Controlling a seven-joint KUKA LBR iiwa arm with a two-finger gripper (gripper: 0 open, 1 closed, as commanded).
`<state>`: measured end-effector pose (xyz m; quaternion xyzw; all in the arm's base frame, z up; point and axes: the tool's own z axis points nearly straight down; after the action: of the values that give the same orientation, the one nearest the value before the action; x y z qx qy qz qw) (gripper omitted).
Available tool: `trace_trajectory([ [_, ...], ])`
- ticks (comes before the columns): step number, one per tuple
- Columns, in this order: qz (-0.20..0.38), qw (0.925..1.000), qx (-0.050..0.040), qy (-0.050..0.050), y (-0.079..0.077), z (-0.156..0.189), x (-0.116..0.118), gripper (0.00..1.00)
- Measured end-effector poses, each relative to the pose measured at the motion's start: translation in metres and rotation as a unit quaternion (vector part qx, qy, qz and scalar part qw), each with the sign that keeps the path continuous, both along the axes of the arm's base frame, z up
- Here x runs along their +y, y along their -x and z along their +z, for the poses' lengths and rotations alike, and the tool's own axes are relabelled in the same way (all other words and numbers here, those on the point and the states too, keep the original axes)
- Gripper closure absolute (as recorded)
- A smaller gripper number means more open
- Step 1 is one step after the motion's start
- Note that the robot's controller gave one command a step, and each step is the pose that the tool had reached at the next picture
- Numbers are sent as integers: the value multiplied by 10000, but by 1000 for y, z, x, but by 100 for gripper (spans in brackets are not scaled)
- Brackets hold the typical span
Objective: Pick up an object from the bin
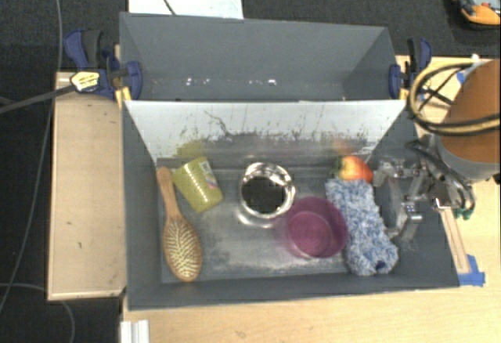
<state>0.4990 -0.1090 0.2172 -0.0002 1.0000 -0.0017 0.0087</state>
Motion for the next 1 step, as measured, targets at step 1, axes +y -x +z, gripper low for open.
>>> trace_trajectory([
  [1,844,9964,42,6,10,73,12,0],
])
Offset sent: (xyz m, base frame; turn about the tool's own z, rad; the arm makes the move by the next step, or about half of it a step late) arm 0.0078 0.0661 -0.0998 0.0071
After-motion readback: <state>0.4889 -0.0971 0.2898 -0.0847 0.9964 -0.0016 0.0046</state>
